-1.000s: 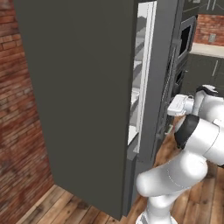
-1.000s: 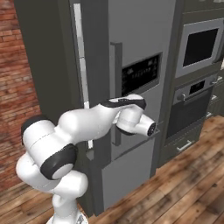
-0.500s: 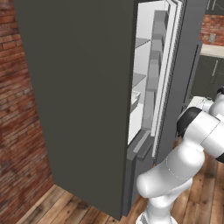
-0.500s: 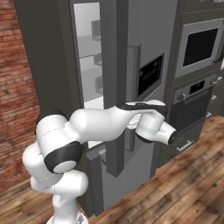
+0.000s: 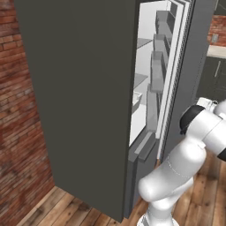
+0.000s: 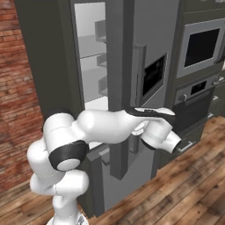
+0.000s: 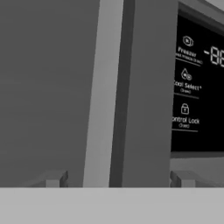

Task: Move the hot dog bun to the plate on the dining table and place the condiment next to that plate. Then navigate to the fridge and take the sausage and place it on the plate as well.

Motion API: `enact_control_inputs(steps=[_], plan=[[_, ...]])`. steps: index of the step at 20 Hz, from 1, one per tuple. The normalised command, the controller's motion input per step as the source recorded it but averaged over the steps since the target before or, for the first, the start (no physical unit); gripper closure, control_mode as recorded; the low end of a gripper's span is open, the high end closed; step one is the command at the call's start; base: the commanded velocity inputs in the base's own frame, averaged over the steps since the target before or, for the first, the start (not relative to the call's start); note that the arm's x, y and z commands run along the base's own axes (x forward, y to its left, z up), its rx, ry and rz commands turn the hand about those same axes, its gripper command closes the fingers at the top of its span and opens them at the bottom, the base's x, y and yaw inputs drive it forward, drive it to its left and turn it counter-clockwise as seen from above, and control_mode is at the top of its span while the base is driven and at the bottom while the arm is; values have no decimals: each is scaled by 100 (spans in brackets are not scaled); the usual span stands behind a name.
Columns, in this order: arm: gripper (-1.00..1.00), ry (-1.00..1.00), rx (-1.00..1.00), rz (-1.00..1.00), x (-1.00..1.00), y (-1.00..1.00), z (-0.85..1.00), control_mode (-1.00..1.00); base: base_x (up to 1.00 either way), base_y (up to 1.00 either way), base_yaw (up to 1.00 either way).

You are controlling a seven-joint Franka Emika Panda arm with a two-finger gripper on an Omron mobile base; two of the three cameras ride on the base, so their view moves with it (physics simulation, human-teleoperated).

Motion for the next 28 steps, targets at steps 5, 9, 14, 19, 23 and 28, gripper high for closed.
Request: enact_control_inputs(steps=[5,9,14,19,23,28], plan=[[-100,-4,0,-19,-10,-8,19,-100,0,0,0],[-100,6,0,-15,34,-42,10,-100,0,0,0],[-100,5,0,-11,41,-22,0,-100,0,0,0],[-100,6,0,0,42,-18,-3,-100,0,0,0],[-100,-18,0,0,-60,-11,5,-100,0,0,0],[-100,-33,-5,0,-96,15,43,-100,0,0,0]])
